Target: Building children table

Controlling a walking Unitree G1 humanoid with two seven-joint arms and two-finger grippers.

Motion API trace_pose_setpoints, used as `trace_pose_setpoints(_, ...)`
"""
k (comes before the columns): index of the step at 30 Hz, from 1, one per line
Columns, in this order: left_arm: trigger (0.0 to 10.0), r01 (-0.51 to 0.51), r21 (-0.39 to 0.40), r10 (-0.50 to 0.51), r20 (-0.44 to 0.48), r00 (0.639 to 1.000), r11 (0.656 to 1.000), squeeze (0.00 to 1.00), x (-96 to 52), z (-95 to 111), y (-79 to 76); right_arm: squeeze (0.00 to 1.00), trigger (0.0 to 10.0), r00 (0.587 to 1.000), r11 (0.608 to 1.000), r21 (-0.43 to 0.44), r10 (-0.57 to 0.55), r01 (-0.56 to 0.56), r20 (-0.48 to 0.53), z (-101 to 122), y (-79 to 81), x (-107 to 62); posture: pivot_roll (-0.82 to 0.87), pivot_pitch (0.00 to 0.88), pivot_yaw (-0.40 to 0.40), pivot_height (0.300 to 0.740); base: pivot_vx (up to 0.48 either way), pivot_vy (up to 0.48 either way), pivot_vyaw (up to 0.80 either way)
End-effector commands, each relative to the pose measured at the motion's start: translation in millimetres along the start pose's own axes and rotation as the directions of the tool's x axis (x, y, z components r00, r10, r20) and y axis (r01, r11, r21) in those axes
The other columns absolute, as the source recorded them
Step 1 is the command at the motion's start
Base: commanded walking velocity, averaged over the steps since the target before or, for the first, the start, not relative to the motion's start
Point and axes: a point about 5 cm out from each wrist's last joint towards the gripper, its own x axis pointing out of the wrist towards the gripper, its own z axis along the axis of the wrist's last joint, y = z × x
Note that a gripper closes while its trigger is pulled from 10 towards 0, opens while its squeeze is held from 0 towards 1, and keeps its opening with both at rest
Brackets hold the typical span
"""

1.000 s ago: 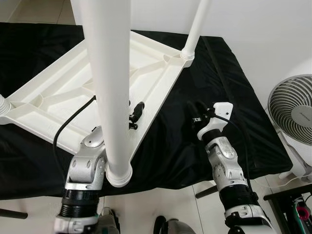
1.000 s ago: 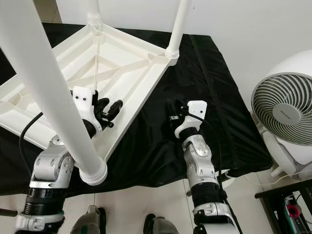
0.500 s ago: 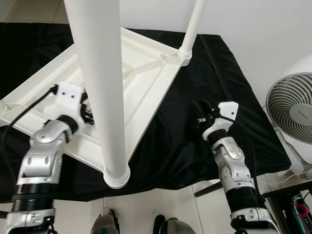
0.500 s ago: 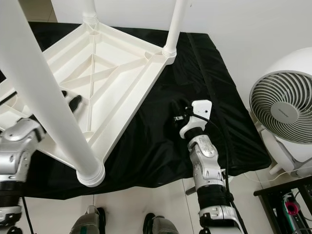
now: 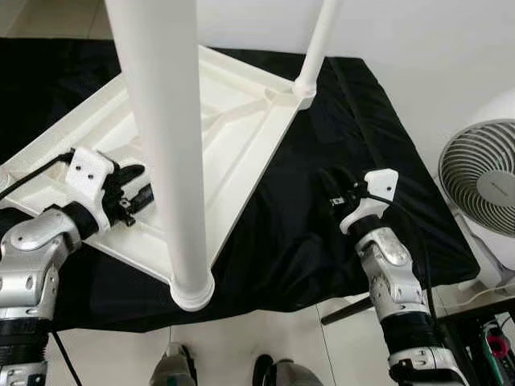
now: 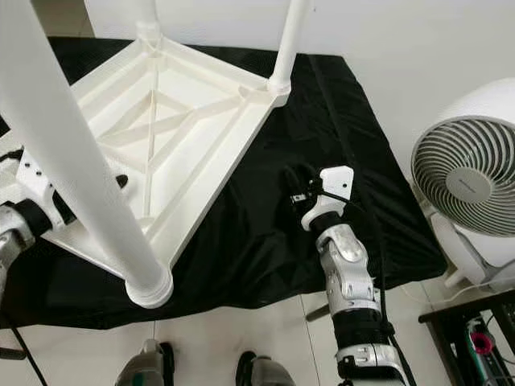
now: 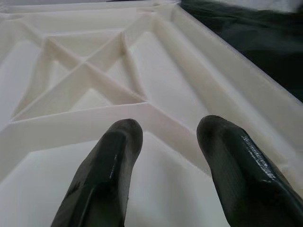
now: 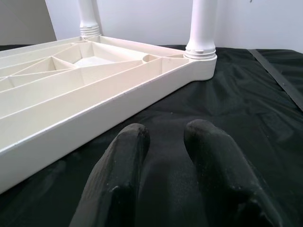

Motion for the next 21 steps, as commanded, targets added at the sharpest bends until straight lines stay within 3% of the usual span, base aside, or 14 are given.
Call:
trace_pose_setpoints(1, 10.0, 0.133, -0.002, -0.133, 0.013, 0.991, 0.991, 0.0, -0.3, 3, -9.4, 0.0, 10.0, 1.0, 1.0, 0.002, -0.008, 0.008, -0.019, -3, -4.4, -3.7, 0.18, 0.178, -0.093, 0.74, 0.0, 0.0, 0.0)
trace_pose_setpoints(11, 10.0, 0.254, 0.067, -0.248, -0.085, 0.965, 0.965, 0.0, -11.6, -1, -6.9, 0.0, 10.0, 1.0, 1.0, 0.002, -0.009, 0.009, -0.014, -2, -5.6, -3.8, 0.19, 0.175, -0.088, 0.74, 0.0, 0.0, 0.0)
trace_pose_setpoints(16, 10.0, 0.304, 0.126, -0.276, -0.198, 0.94, 0.945, 0.0, -22.5, -9, -4.0, 0.0, 10.0, 1.0, 1.0, -0.001, -0.011, 0.011, -0.017, -3, -6.2, -5.3, 0.19, 0.174, -0.084, 0.74, 0.0, 0.0, 0.0)
trace_pose_setpoints(21, 10.0, 0.335, 0.14, -0.293, -0.257, 0.921, 0.932, 0.0, -26.8, -14, -3.2, 0.0, 10.0, 1.0, 1.0, -0.002, -0.015, 0.014, -0.016, -2, -7.5, -4.9, 0.19, 0.171, -0.083, 0.74, 0.0, 0.0, 0.0)
